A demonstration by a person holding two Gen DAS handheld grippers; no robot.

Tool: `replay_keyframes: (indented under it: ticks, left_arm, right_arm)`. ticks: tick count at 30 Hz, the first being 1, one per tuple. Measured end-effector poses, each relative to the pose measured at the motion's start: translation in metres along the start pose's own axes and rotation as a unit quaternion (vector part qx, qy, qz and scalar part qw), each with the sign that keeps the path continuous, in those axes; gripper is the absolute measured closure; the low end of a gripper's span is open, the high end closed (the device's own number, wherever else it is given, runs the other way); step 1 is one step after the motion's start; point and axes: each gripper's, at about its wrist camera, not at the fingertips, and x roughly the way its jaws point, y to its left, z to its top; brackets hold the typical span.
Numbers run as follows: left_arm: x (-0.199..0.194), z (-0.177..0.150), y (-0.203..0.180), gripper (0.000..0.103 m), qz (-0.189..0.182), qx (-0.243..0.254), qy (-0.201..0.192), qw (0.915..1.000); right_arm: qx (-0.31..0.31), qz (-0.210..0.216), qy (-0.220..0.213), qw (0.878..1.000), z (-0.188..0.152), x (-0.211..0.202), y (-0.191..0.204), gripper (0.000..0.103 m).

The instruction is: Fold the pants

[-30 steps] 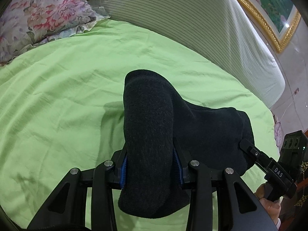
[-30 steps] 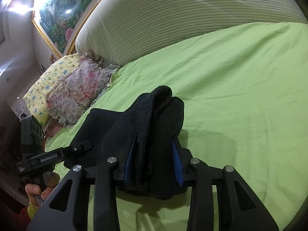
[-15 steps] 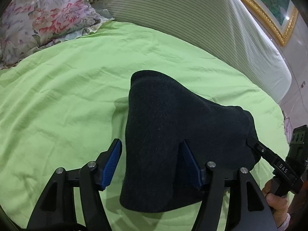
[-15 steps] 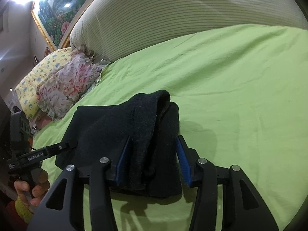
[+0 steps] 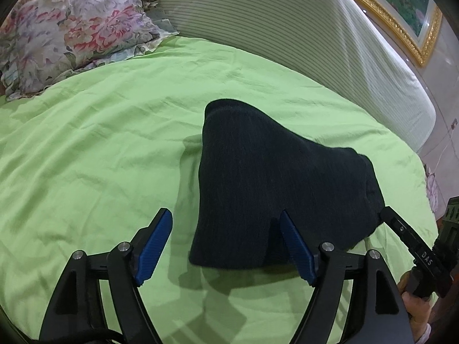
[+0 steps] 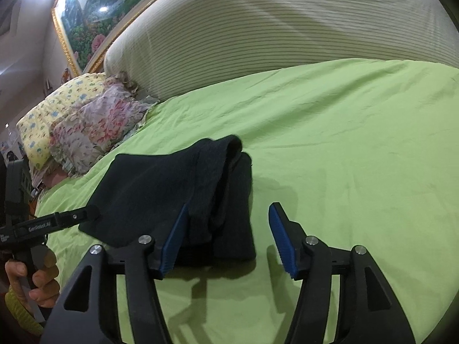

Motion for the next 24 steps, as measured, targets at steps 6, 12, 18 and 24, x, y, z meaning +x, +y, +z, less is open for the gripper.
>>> replay_keyframes:
  ticks: [6,12,18,24]
  left_arm:
    - [-0.013,-0.013,-0.007,0.022,0.011,0.013,-0.010,0.9998]
    - [-0.021,-0.026,-0.012,0.021,0.023,0.023,-0.007,0.9994]
    - [-0.033,-0.040,-0.018,0.019,0.057,0.042,-0.027,0.9971]
    - [-0.039,-0.053,-0.025,0.017,0.080,0.060,-0.047,0.9939]
  right_arm:
    - [-0.035,-0.004,-0.006,0.999,-0.009,-0.010,0.018,0.034]
    - [-0.060,-0.003,-0.019,0.998,-0.018,-0.020,0.032,0.025]
    - [-0.077,-0.001,-0.028,0.997,-0.030,-0.028,0.041,0.017]
    - [-0.104,-0.003,-0.033,0.994,-0.044,-0.029,0.051,0.016]
